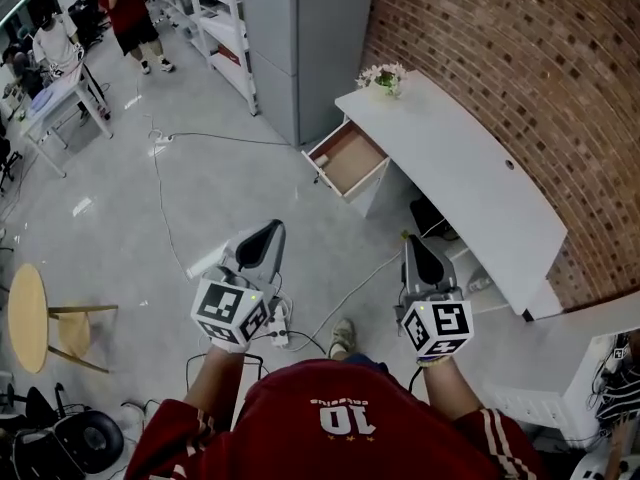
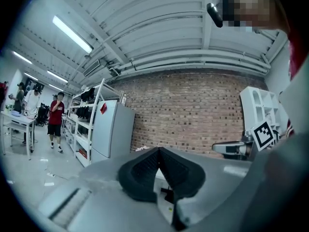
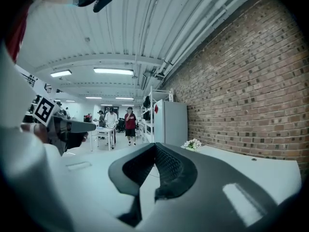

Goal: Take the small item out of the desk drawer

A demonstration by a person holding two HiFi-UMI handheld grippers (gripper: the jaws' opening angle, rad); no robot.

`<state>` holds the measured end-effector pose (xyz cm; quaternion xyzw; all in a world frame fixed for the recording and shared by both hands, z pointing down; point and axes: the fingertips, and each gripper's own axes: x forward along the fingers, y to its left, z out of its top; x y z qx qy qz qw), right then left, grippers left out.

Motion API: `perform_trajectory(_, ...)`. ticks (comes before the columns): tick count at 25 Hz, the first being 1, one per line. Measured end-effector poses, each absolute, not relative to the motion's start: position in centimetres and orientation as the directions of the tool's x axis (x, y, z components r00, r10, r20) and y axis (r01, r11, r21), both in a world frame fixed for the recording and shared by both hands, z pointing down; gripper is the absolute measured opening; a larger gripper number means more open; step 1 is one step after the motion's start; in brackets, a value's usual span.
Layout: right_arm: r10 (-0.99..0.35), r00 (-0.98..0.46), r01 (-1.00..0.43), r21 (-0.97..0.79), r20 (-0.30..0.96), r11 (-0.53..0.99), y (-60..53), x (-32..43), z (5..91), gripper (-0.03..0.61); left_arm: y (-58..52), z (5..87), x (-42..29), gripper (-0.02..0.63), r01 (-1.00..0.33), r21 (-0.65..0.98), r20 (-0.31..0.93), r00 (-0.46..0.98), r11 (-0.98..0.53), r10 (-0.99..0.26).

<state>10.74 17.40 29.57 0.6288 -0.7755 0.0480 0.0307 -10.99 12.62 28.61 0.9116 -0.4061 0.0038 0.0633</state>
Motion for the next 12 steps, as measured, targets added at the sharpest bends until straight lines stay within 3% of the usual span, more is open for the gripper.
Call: perform_trajectory(12,-0.949,-0.303,-0.952,-0.073,0.083,0.297,6.9,18.2,30.1,0.003,3.7,27.6,-2.5,0.003,-0.776,0.061,0.070,0.631,-0.628,-0.773)
